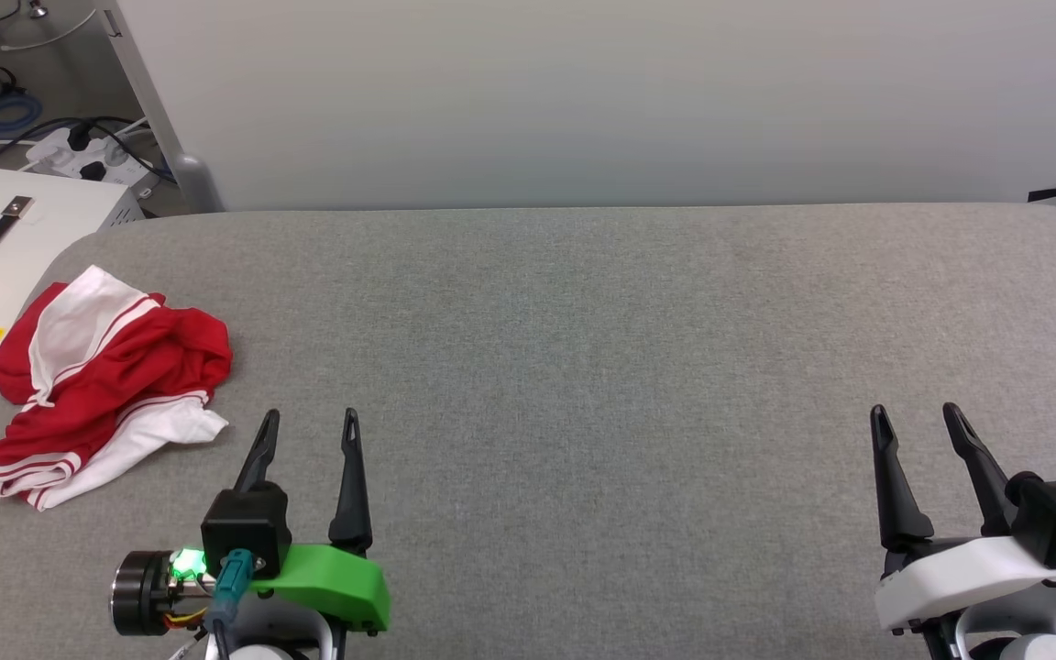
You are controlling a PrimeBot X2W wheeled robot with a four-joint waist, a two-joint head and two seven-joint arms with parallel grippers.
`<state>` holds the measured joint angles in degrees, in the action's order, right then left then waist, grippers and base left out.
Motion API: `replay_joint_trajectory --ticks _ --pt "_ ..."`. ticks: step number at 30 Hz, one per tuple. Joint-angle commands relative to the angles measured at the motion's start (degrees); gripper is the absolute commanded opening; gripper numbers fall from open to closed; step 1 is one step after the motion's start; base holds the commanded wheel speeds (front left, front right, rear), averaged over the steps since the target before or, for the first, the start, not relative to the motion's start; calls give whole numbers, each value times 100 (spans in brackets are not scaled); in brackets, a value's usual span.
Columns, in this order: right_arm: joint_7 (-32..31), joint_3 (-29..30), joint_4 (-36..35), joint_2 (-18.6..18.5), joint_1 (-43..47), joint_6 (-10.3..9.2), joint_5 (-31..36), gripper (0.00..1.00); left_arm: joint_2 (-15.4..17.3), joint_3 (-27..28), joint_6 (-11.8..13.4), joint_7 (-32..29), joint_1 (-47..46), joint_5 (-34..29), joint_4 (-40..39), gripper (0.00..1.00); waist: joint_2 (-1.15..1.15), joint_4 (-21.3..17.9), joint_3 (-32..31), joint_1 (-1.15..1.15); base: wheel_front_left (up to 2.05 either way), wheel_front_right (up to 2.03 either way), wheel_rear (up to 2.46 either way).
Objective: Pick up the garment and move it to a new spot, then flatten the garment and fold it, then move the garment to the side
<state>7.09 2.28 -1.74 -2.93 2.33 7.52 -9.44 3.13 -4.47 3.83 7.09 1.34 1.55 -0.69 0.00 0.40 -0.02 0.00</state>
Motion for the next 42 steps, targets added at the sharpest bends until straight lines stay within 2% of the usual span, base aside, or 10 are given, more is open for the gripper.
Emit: replay_joint_trajectory --ticks 1,42 --pt "72 11 10 3 79 -1 -35 100 -13 -23 34 62 79 -6 -2 100 0 2 3 0 0 0 0" --pt "632 76 65 5 261 -3 1 100 -22 -394 232 630 158 64 74 100 0 59 39 0 0 0 0"
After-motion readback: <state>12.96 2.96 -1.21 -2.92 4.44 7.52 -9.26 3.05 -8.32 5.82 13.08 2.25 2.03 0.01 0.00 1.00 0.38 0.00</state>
